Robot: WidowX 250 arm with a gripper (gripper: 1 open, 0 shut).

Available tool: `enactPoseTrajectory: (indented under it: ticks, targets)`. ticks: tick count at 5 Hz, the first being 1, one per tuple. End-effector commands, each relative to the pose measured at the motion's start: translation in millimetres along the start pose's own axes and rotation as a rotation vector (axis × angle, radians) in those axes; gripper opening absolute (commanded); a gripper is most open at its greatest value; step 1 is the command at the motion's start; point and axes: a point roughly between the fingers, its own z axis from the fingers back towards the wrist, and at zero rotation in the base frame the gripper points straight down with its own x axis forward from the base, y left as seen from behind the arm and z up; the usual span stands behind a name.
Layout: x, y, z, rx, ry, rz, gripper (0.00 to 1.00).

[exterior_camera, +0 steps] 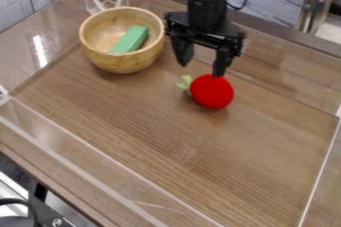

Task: Move the red fruit to the right

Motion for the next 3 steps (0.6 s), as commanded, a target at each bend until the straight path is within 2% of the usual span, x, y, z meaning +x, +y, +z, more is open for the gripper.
enactPoseTrajectory:
  ticks: [1, 2, 3]
  targets:
    - [3.6, 19, 12.0, 0.014, -0.042, 0.098, 1.0]
    - [3.8, 50, 23.9, 0.023, -0.074, 0.208, 1.0]
    - [9.0, 79, 44.9, 0.045, -0.104, 0.293, 1.0]
